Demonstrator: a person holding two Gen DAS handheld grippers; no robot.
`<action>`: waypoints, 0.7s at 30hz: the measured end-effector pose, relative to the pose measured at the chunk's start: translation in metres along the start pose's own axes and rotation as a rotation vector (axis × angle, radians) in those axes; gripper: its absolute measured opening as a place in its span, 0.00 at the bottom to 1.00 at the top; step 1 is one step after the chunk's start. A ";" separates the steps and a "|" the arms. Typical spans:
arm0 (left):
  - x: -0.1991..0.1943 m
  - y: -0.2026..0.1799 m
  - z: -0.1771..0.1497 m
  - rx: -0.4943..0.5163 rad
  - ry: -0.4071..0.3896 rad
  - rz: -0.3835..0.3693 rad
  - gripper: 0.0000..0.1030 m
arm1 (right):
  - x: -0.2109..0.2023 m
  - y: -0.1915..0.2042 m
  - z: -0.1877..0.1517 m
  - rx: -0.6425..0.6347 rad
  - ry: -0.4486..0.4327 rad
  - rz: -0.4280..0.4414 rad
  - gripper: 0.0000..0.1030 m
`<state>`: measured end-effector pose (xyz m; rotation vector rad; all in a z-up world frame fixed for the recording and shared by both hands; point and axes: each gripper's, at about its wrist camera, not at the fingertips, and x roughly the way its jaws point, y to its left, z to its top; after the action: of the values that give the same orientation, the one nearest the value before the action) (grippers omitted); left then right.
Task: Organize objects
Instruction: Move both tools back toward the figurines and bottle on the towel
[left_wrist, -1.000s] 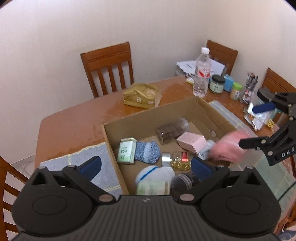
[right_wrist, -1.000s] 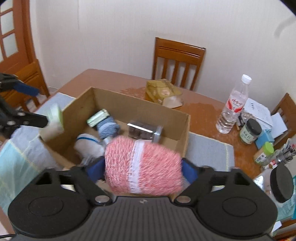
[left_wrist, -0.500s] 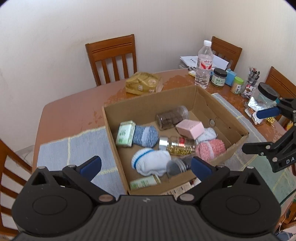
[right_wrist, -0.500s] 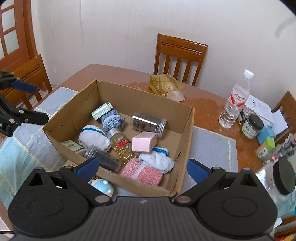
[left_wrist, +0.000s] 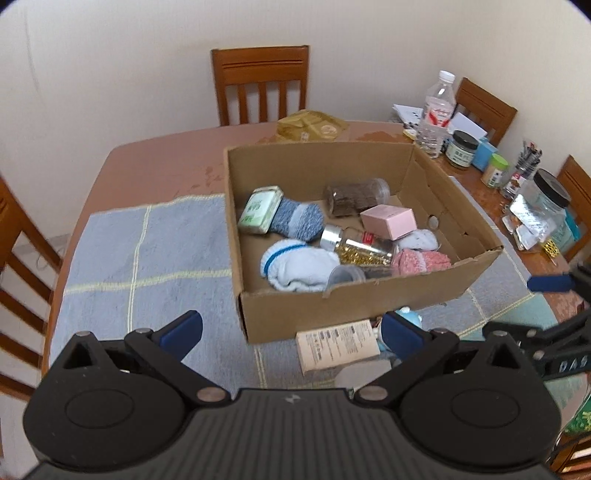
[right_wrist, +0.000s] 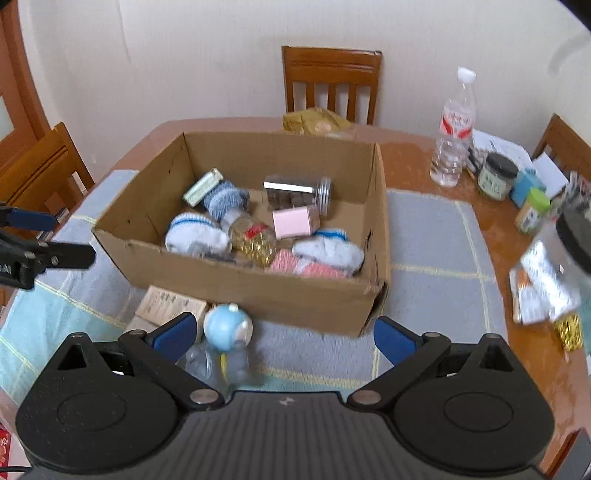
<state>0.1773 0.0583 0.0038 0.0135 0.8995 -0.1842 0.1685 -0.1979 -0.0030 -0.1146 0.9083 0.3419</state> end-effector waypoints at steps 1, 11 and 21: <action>0.000 0.001 -0.005 -0.013 -0.001 0.011 0.99 | 0.002 0.002 -0.004 0.003 0.006 -0.003 1.00; 0.006 0.016 -0.050 -0.090 0.028 0.076 0.99 | 0.039 0.030 -0.042 -0.029 0.046 0.027 1.00; -0.007 0.038 -0.068 -0.081 -0.005 0.047 0.99 | 0.082 0.050 -0.050 -0.024 0.098 0.014 1.00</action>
<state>0.1269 0.1030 -0.0359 -0.0414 0.8998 -0.1037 0.1601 -0.1433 -0.0961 -0.1487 1.0026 0.3626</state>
